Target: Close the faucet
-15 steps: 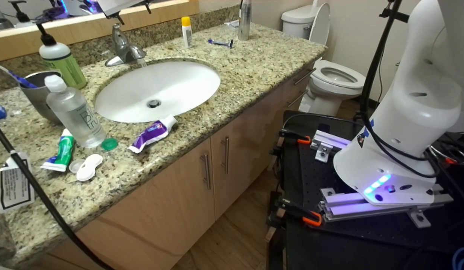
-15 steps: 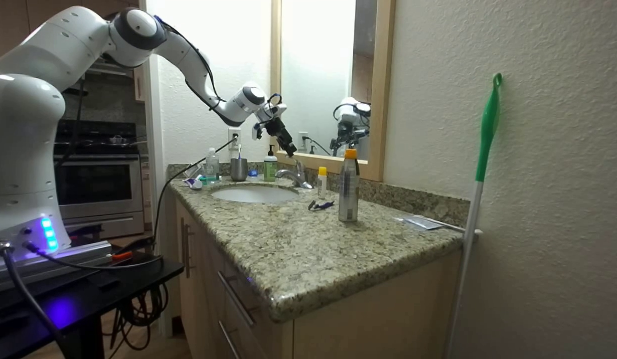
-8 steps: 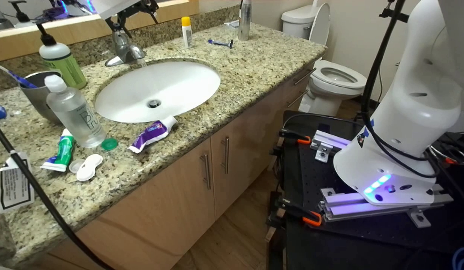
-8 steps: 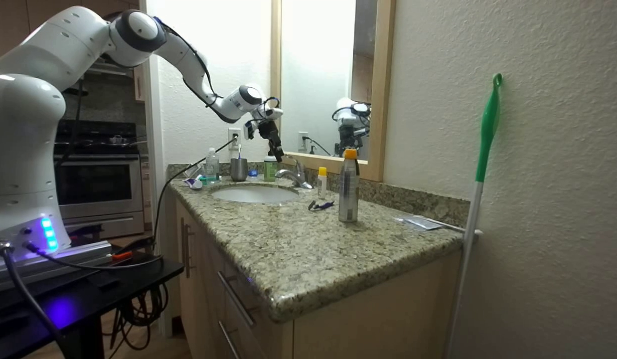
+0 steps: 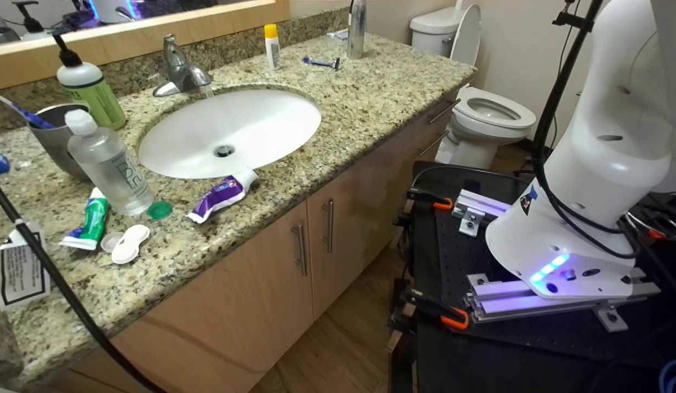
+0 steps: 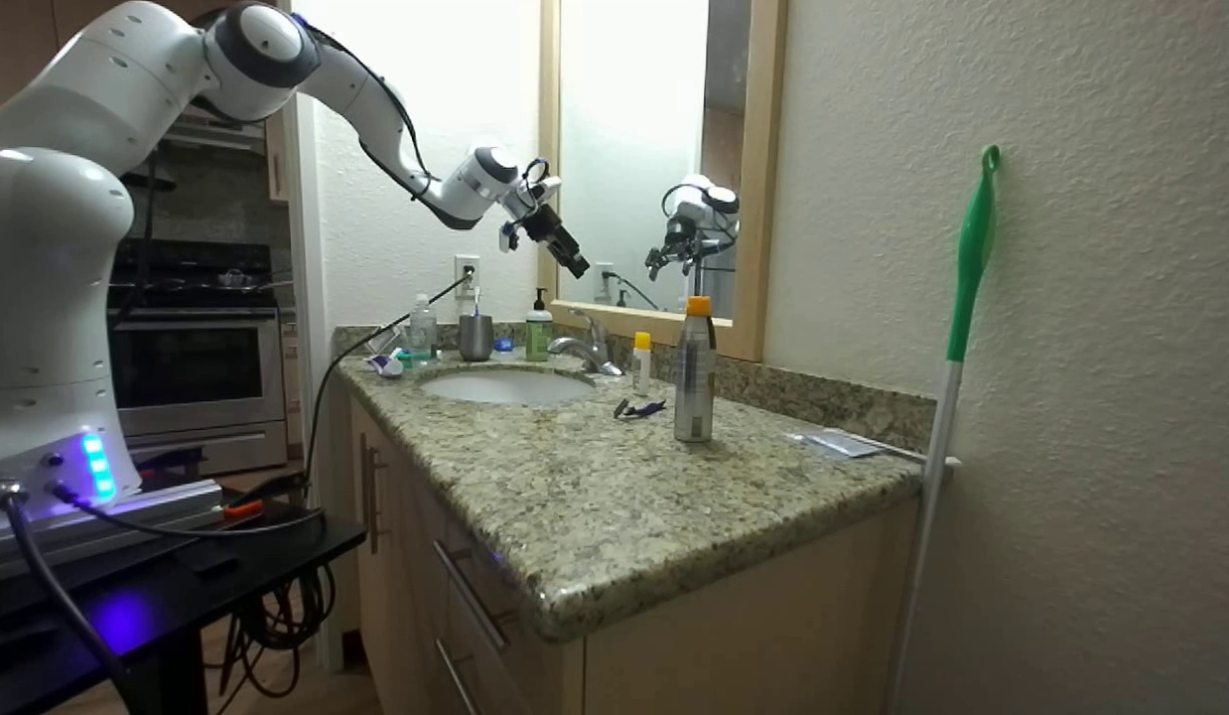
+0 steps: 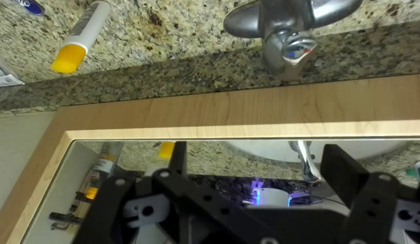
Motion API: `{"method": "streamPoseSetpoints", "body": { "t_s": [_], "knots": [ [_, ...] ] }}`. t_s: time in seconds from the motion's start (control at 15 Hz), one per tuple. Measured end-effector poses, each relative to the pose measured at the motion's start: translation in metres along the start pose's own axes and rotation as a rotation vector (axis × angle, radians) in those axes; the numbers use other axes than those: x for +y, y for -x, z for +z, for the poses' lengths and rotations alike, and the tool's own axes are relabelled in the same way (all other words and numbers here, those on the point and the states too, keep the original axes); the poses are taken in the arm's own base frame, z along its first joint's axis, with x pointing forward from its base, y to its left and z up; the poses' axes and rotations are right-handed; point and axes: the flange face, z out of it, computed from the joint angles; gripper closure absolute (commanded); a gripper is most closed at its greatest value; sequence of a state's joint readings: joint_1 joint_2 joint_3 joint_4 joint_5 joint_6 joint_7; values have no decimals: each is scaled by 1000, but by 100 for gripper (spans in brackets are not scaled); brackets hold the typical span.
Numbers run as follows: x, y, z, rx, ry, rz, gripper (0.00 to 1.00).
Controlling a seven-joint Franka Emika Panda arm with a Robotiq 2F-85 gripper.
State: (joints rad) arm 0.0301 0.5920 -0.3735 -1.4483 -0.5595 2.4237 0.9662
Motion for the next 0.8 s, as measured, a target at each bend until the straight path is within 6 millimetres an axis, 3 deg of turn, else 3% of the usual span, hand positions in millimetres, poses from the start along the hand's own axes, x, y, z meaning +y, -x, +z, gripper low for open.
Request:
{"method": "streamPoseSetpoints", "body": {
  "t_s": [0.8],
  "knots": [
    [5, 8, 9, -54, 54, 3, 0]
  ]
}}
